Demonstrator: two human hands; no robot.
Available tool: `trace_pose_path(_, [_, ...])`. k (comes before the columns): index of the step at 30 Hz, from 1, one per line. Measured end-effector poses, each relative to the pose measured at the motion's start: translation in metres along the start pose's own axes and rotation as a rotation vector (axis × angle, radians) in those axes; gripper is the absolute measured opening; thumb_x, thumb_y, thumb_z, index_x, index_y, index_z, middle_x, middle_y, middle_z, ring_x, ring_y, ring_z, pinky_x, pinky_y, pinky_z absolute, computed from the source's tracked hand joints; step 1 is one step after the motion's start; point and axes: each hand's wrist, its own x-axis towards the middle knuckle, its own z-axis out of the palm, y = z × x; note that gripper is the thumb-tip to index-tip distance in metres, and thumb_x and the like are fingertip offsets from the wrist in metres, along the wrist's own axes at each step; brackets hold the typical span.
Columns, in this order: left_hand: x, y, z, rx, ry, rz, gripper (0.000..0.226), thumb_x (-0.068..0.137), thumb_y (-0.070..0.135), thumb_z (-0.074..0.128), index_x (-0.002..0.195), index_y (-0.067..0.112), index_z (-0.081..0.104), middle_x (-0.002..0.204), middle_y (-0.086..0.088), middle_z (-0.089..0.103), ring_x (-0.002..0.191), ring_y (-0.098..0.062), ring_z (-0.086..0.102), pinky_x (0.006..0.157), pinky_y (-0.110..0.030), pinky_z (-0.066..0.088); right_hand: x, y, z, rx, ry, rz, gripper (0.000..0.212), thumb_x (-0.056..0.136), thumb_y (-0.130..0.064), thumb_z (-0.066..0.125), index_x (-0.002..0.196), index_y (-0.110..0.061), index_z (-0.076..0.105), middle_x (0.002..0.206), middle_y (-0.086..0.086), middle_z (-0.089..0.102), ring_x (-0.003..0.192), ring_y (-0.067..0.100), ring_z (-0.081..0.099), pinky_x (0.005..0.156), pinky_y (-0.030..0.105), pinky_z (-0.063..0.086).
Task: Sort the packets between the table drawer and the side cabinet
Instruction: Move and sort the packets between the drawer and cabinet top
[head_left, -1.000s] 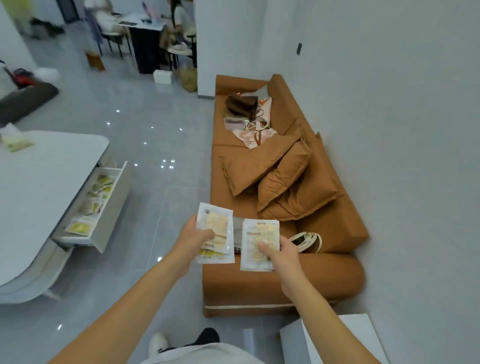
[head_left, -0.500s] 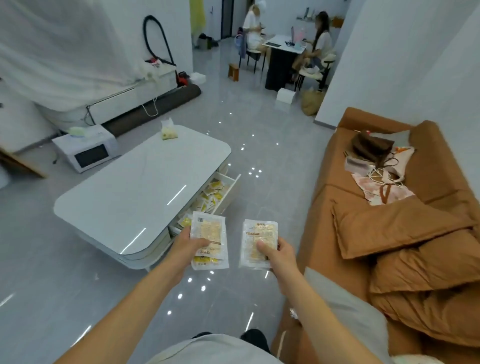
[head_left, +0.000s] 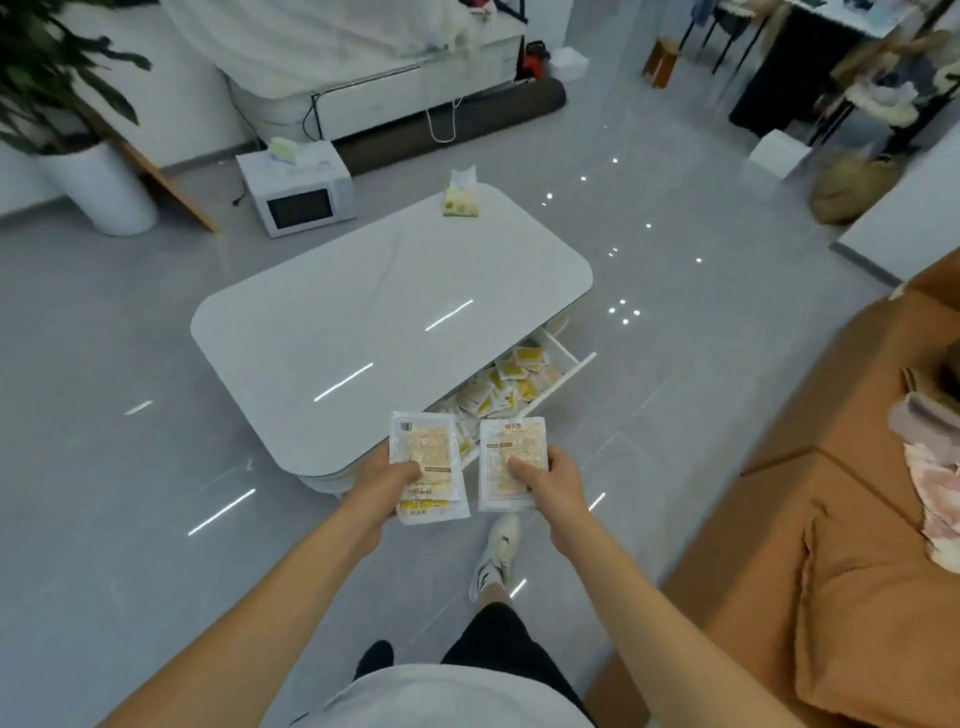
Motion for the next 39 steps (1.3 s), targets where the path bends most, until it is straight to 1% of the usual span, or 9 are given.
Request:
trace_pose_path(7, [0.167,-0.016,0.068,-0.124,0.186,-0.201,0.038,0.093,-0.003,0.052,0.113,0.028,0.062,0.108,0.0,0.075,0.095,-0.02,0.073,0.072,-0.035,0.059,0.202,0.0,-0.004,-0.19,-0.084,0.101,0.026,0.091,-0.01,0.07,0.105,-0.032,0.066,0.109,-0.002,0.075,0.099,0.018,0.073,0.088,0.04,0.061])
trace_pose_path(16, [0.41,-0.138,0.091,-0.188,0.265,-0.393,0.035,0.093,-0.002,0.057,0.123,0.015,0.061,0.115,-0.009,0.072,0.095,-0.023,0.071,0.069,-0.033,0.059,0.459,0.116,0.061,-0.427,-0.095,0.15,0.029,0.095,-0.015,0.063,0.123,-0.015,0.059,0.111,0.002,0.068,0.093,0.015,0.066,0.078,0.03,0.055])
trace_pose_path(20, [0.489,-0.163,0.086,-0.211,0.308,-0.39,0.028,0.095,-0.006,0.056,0.116,0.014,0.058,0.101,-0.005,0.069,0.086,-0.019,0.067,0.06,-0.029,0.056,0.528,0.163,0.083,-0.604,-0.126,0.156,0.04,0.097,-0.015,0.058,0.136,-0.007,0.052,0.118,0.011,0.065,0.101,0.028,0.064,0.086,0.04,0.056])
trace_pose_path(23, [0.533,-0.185,0.08,-0.241,0.28,-0.42,0.037,0.093,-0.006,0.061,0.127,0.009,0.057,0.123,-0.013,0.067,0.104,-0.028,0.068,0.082,-0.042,0.06,0.559,0.177,0.092,-0.702,-0.157,0.141,0.045,0.099,-0.013,0.057,0.142,-0.005,0.047,0.121,0.01,0.06,0.108,0.028,0.06,0.093,0.036,0.051])
trace_pose_path(26, [0.555,-0.197,0.081,-0.197,0.246,-0.438,0.045,0.095,0.001,0.063,0.137,0.012,0.052,0.133,-0.012,0.063,0.115,-0.029,0.064,0.099,-0.048,0.054,0.579,0.182,0.093,-0.718,-0.23,0.177,0.051,0.099,-0.01,0.056,0.148,-0.01,0.042,0.132,0.011,0.058,0.116,0.029,0.058,0.091,0.034,0.049])
trace_pose_path(28, [0.557,-0.196,0.082,-0.029,0.239,-0.398,0.051,0.097,0.01,0.065,0.144,0.013,0.046,0.136,-0.008,0.061,0.117,-0.026,0.061,0.101,-0.039,0.051,0.583,0.183,0.091,-0.78,-0.284,0.208,0.059,0.098,-0.013,0.058,0.152,-0.012,0.037,0.14,0.012,0.054,0.12,0.03,0.057,0.097,0.039,0.05])
trace_pose_path(31, [0.537,-0.185,0.082,0.243,0.198,-0.344,0.055,0.096,0.017,0.067,0.146,0.011,0.044,0.138,-0.008,0.058,0.121,-0.027,0.059,0.105,-0.041,0.049,0.572,0.174,0.082,-0.94,-0.305,0.118,0.064,0.095,-0.016,0.059,0.154,-0.012,0.036,0.145,0.015,0.051,0.131,0.033,0.051,0.105,0.045,0.047])
trace_pose_path(35, [0.484,-0.143,0.078,0.558,0.093,-0.189,0.049,0.098,0.024,0.062,0.143,0.016,0.045,0.124,-0.002,0.059,0.119,-0.024,0.058,0.099,-0.037,0.049,0.531,0.128,0.071,-1.058,-0.322,-0.052,0.057,0.097,-0.021,0.058,0.15,-0.012,0.041,0.142,0.014,0.052,0.132,0.032,0.046,0.106,0.047,0.045])
trace_pose_path(39, [0.418,-0.055,0.074,0.82,0.072,0.026,0.053,0.098,0.033,0.058,0.148,0.023,0.042,0.129,-0.004,0.057,0.12,-0.024,0.055,0.091,-0.035,0.046,0.464,0.045,0.06,-1.184,-0.294,-0.224,0.051,0.1,-0.027,0.053,0.148,-0.013,0.041,0.138,0.011,0.052,0.129,0.031,0.044,0.102,0.048,0.045])
